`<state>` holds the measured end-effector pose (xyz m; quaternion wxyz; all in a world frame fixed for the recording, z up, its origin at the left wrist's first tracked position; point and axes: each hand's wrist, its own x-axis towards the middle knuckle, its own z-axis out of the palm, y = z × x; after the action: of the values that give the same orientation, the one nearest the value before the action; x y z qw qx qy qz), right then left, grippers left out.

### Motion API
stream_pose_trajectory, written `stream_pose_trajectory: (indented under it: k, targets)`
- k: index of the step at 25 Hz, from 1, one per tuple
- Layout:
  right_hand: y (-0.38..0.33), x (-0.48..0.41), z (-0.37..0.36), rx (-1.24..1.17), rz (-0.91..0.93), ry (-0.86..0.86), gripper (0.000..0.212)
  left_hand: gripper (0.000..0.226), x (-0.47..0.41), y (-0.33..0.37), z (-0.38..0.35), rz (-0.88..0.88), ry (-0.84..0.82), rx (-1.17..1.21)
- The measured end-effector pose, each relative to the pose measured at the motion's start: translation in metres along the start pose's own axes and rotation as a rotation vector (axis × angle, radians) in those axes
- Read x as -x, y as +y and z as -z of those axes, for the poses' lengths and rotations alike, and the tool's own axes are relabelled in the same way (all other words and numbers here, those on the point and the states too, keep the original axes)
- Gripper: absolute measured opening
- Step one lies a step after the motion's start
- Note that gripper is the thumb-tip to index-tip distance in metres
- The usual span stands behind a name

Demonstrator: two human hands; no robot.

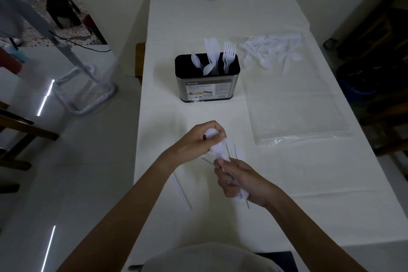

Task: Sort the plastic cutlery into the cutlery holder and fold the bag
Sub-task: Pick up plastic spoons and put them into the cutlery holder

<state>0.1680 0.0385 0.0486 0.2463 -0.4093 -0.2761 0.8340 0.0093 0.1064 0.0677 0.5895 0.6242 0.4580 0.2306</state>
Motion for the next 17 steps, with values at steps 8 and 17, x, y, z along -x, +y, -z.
stream_pose_trajectory:
  k: [8, 17]
  targets:
    - [-0.007, 0.003, 0.002, 0.277, 0.033, 0.010, 0.026, 0.003, 0.004, 0.001, -0.001, -0.024, 0.010, 0.062]
    - [-0.033, 0.004, 0.008, 0.648, -0.122, -0.059, 0.022, 0.008, 0.000, 0.013, -0.005, -0.017, -0.120, -0.029]
